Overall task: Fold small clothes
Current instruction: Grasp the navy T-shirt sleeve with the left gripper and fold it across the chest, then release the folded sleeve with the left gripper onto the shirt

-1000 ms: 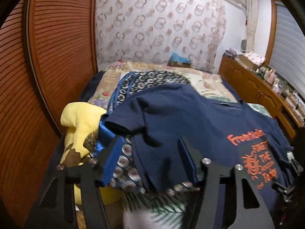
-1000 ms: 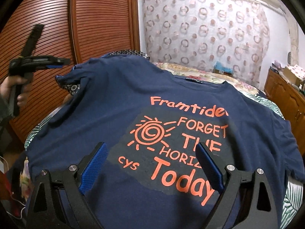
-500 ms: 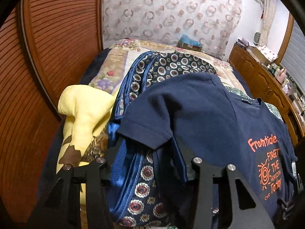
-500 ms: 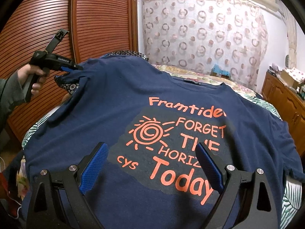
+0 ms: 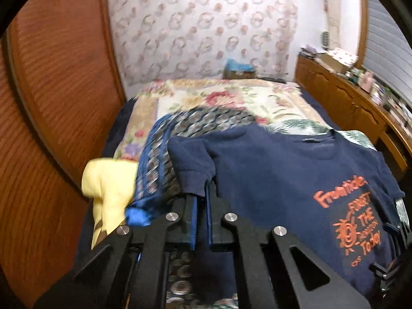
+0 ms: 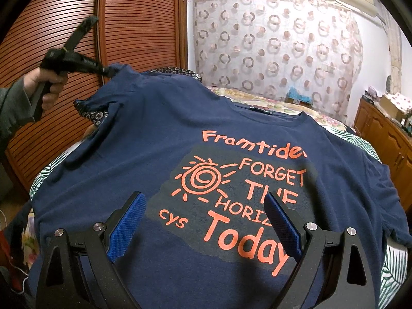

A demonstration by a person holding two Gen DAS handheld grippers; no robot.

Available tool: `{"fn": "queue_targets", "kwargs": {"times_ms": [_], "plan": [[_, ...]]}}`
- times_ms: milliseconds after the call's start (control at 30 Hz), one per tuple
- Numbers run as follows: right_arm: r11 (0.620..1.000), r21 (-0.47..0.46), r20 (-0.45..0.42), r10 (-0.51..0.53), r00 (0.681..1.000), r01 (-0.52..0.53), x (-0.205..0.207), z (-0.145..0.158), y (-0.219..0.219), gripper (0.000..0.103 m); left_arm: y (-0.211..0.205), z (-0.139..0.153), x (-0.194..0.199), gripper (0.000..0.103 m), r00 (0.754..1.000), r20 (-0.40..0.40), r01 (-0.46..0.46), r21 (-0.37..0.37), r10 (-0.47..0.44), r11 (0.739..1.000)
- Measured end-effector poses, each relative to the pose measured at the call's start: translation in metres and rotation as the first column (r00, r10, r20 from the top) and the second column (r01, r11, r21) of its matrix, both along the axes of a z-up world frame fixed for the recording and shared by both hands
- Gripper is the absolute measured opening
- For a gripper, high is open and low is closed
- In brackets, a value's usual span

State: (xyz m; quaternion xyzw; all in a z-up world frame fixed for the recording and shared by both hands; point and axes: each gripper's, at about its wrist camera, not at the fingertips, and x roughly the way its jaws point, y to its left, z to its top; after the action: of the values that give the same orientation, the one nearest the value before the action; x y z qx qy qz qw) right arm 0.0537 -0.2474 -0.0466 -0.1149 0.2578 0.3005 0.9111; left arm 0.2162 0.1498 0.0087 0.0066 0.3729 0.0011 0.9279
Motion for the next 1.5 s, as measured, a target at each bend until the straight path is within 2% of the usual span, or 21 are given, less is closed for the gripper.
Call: {"fn": "queue_targets", "kwargs": {"times_ms": [233, 367, 433, 500, 567, 600, 633, 667, 733, 800, 900, 1067, 1167, 1300, 1500], "plan": [[1.000, 0.000, -0.002, 0.000, 1.000, 0.000, 0.001, 0.000, -0.001, 0.094, -0.076, 0.031, -0.002, 0.007, 0.983, 0.035, 0.181, 0.022, -0.181, 0.983], [1.000, 0.000, -0.005, 0.002, 1.000, -0.002, 0.002, 0.001, -0.003, 0.094, -0.117, 0.038, 0.006, 0.007, 0.967, 0.020, 0.254, 0.027, -0.254, 0.967], [1.000, -0.001, -0.008, 0.001, 1.000, -0.001, 0.001, 0.000, -0.002, 0.094, -0.132, 0.040, 0.006, 0.008, 0.963, 0.022, 0.265, 0.053, -0.267, 0.963], [1.000, 0.000, -0.012, 0.000, 1.000, 0.000, 0.004, 0.001, -0.004, 0.094, -0.139, 0.040, 0.005, 0.019, 0.961, 0.031, 0.272, 0.059, -0.275, 0.960], [1.000, 0.003, -0.017, -0.002, 1.000, 0.002, 0.004, 0.001, -0.005, 0.094, -0.140, 0.039, 0.002, 0.024, 0.960, 0.044, 0.275, 0.038, -0.277, 0.961], [1.000, 0.005, -0.019, -0.002, 1.000, 0.003, 0.005, 0.001, -0.005, 0.094, -0.139, 0.037, 0.000, 0.031, 0.957, 0.046, 0.286, 0.028, -0.287, 0.958], [1.000, 0.007, -0.021, -0.003, 1.000, 0.004, 0.006, 0.001, -0.006, 0.094, -0.139, 0.033, -0.003, 0.034, 0.954, 0.042, 0.295, 0.022, -0.295, 0.955], [1.000, 0.008, -0.023, -0.005, 1.000, 0.005, 0.007, 0.002, -0.007, 0.094, -0.136, 0.029, -0.005, 0.042, 0.955, 0.038, 0.294, 0.023, -0.295, 0.955], [1.000, 0.008, -0.026, -0.006, 1.000, 0.006, 0.007, 0.002, -0.007, 0.094, -0.135, 0.022, -0.011, 0.048, 0.957, 0.038, 0.288, 0.023, -0.289, 0.957], [1.000, 0.011, -0.028, -0.010, 1.000, 0.010, 0.008, 0.001, -0.007, 0.094, -0.130, 0.011, -0.018, 0.065, 0.959, 0.024, 0.281, 0.017, -0.281, 0.960], [1.000, 0.016, -0.033, -0.016, 0.999, 0.017, 0.008, 0.001, -0.010, 0.094, -0.127, -0.009, -0.030, 0.076, 0.960, 0.018, 0.281, 0.002, -0.281, 0.960], [0.999, 0.035, -0.035, -0.030, 0.999, 0.031, 0.007, 0.002, -0.015, 0.094, -0.123, -0.053, -0.045, 0.081, 0.961, -0.035, 0.271, -0.056, -0.273, 0.961], [0.998, 0.054, -0.036, -0.042, 0.998, 0.044, 0.007, 0.003, -0.019, 0.094, -0.129, -0.076, -0.049, 0.081, 0.959, -0.074, 0.270, -0.053, -0.273, 0.961], [0.995, 0.081, -0.048, -0.055, 0.997, 0.059, 0.008, 0.007, -0.027, 0.094, -0.139, -0.092, -0.052, 0.081, 0.955, -0.085, 0.281, -0.050, -0.285, 0.958], [0.991, 0.092, -0.053, -0.089, 0.995, 0.094, 0.012, 0.015, -0.051, 0.094, -0.154, -0.102, -0.057, 0.082, 0.947, -0.096, 0.305, -0.027, -0.306, 0.952]]}}
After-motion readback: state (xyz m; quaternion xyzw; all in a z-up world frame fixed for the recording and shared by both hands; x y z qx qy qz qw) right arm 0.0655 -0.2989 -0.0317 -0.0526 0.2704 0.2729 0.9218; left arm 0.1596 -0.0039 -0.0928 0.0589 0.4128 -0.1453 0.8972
